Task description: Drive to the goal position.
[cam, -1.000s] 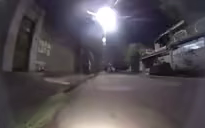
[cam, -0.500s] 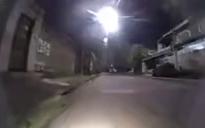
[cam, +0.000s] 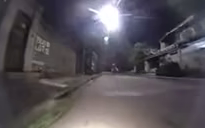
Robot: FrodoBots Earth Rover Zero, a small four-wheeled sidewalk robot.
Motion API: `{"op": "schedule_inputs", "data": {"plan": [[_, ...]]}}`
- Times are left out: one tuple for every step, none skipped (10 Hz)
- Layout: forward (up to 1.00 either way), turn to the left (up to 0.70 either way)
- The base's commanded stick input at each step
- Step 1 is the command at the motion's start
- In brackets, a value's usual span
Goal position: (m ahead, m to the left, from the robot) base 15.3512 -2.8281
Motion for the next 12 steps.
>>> {"op": "schedule_inputs", "data": {"plan": [[0.7, 0.0], [0.7, 0.0], [0.7, 0.0], [0.7, 0.0], [0.7, -0.03], [0.7, -0.14], [0.7, -0.27], [0.7, -0.34], [0.7, -0.34], [0.7, -0.34], [0.7, -0.33], [0.7, -0.33]]}}
